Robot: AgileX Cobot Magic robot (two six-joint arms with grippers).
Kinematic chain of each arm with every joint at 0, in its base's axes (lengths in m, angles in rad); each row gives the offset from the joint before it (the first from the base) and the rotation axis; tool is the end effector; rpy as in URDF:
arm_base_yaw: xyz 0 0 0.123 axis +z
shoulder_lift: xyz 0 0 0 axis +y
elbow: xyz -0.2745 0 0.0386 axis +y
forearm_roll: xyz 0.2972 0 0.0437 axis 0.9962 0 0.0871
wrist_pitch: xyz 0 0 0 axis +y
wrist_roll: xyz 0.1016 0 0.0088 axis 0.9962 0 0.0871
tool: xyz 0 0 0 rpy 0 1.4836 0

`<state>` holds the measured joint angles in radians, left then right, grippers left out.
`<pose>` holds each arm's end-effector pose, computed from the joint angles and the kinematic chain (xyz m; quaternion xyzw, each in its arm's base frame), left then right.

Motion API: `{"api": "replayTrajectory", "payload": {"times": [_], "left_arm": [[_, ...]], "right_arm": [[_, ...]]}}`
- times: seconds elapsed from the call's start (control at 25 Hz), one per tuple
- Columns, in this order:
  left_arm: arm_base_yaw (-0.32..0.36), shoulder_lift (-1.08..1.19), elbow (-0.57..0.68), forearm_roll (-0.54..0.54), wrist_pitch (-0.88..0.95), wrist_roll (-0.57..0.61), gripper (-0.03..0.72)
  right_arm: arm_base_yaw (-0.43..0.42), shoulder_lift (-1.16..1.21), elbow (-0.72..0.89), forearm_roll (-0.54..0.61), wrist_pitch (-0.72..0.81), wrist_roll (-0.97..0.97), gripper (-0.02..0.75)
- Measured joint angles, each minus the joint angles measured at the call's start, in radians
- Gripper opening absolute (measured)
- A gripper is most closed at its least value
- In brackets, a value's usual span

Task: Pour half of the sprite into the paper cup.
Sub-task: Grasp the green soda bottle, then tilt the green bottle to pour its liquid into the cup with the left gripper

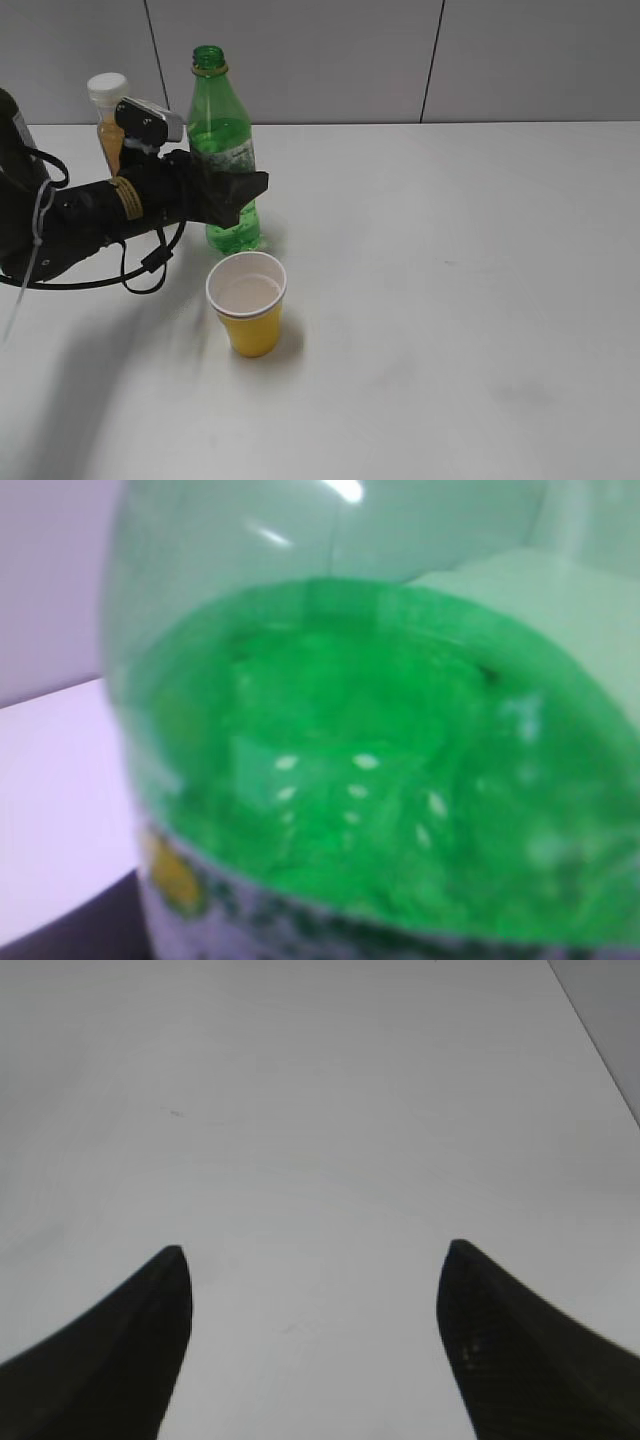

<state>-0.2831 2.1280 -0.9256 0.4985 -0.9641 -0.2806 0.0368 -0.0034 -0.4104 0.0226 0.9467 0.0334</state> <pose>0.3896 -0.1550 0.0541 0.2397 0.7347 -0.2353 0.5894 0.0718 0.0045 0.2762 -0.0007 0.8458 0.0300 0.5326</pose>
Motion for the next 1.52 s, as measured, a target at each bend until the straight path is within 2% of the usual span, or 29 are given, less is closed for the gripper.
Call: {"api": "replayTrajectory", "payload": {"times": [0.32, 0.56, 0.8, 1.16, 1.32, 1.52], "left_arm": [[0.002, -0.116, 0.112, -0.044, 0.038, 0.039, 0.452], [0.009, -0.281, 0.248, -0.151, 0.038, 0.112, 0.452], [0.045, -0.442, 0.355, -0.164, 0.037, 0.136, 0.452], [0.049, -0.624, 0.475, -0.18, 0.093, 0.18, 0.452], [0.049, -0.691, 0.528, -0.222, 0.119, 0.209, 0.452], [0.049, -0.815, 0.641, -0.389, 0.12, 0.307, 0.452]], "right_arm": [[0.0, 0.0, 0.0, 0.0, 0.0, 0.0, 0.574], [0.0, 0.0, 0.0, 0.0, 0.0, 0.0, 0.573], [0.0, 0.0, 0.0, 0.0, 0.0, 0.0, 0.573], [0.0, 0.0, 0.0, 0.0, 0.0, 0.0, 0.574], [0.0, 0.0, 0.0, 0.0, 0.0, 0.0, 0.573], [0.0, 0.0, 0.0, 0.0, 0.0, 0.0, 0.573]]}}
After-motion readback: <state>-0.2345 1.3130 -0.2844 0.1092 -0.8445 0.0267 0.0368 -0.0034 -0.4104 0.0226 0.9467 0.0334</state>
